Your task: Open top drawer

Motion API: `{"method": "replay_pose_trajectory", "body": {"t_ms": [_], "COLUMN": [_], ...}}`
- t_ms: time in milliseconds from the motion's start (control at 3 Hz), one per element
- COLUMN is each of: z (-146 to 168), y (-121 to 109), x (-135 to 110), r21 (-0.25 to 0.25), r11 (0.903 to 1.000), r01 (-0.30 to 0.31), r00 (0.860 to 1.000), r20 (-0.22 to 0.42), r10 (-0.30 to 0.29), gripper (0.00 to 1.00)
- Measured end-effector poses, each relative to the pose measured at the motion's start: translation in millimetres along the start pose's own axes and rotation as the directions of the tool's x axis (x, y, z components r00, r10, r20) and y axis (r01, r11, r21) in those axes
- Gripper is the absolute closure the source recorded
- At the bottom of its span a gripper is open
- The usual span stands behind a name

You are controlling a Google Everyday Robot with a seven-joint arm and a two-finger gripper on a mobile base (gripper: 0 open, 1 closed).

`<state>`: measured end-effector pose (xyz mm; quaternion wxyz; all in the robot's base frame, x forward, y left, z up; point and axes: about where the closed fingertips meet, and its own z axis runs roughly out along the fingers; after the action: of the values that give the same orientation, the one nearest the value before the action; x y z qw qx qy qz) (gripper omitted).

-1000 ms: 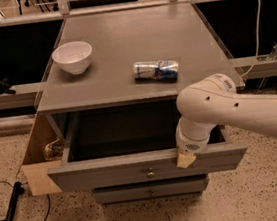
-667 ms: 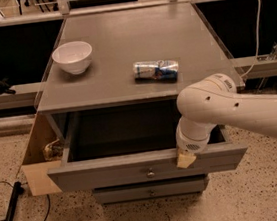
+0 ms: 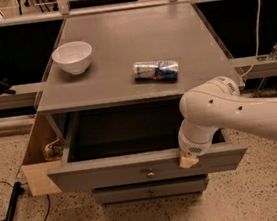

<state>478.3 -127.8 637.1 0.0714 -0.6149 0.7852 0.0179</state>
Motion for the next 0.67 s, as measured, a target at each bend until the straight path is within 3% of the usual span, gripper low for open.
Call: {"method": "replay_pose_trajectory", "body": {"t_ms": [333,667], "z": [2,-3], "y": [15,26], "x": [8,3], "r21": [0.001,0.022], "r11": [1.0,0.9995], "r01": [-0.003,-0.022], "r00": [1.0,1.0], "r20": [-0.006,0.022], "r10": [0.003,0.022], "gripper": [0.87,1.0]}}
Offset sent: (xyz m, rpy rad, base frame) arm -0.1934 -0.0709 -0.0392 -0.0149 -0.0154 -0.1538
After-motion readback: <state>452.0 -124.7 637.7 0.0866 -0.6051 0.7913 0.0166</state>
